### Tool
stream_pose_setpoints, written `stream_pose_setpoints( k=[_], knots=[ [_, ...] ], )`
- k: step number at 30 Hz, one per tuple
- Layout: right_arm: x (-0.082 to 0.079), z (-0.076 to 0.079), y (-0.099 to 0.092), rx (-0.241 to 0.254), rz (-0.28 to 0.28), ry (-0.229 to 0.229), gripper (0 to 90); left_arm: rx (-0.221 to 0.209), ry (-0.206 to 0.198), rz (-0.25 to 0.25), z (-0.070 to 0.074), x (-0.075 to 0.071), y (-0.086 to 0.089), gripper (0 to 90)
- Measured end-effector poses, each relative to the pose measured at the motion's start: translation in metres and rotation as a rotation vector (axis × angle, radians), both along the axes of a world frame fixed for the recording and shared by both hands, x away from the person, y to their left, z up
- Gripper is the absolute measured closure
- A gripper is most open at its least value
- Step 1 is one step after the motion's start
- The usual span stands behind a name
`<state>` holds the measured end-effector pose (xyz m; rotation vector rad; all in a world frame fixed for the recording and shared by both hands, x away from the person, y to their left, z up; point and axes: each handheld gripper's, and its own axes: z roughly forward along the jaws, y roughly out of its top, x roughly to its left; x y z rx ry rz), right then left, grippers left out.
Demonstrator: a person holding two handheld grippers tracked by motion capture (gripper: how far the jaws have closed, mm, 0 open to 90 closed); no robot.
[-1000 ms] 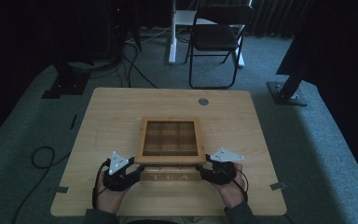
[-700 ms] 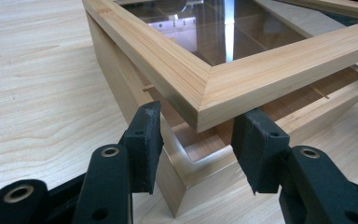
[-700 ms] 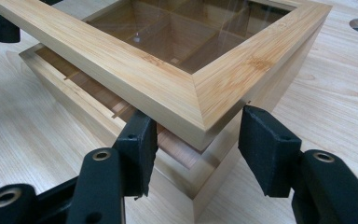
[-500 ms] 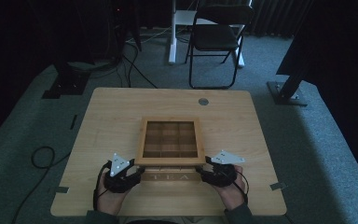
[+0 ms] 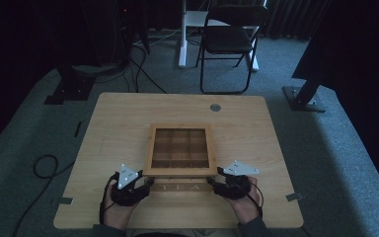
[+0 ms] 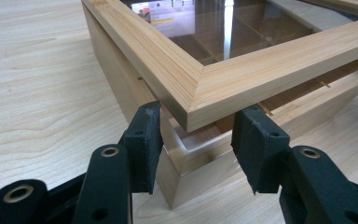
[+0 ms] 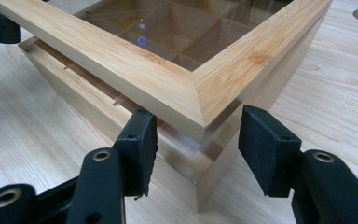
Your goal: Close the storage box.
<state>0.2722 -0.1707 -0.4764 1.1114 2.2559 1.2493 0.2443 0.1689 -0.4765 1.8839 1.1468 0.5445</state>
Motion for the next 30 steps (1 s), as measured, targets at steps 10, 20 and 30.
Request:
stream_pose_setpoints(
  k=[10,20,30],
  knots=[
    [-0.003,-0.003,-0.001,-0.006,-0.002,0.005,46.9,0.011,-0.001,-0.001,-0.004,-0.003,-0.001,54.1],
    [-0.007,-0.004,0.0,-0.041,-0.004,-0.01,48.2,0.03,0.001,-0.003,-0.007,-0.004,-0.002,56.0],
    [-0.011,-0.007,-0.002,-0.04,0.015,-0.006,54.9,0.043,0.011,0.001,-0.011,-0.005,-0.003,57.5]
  ],
)
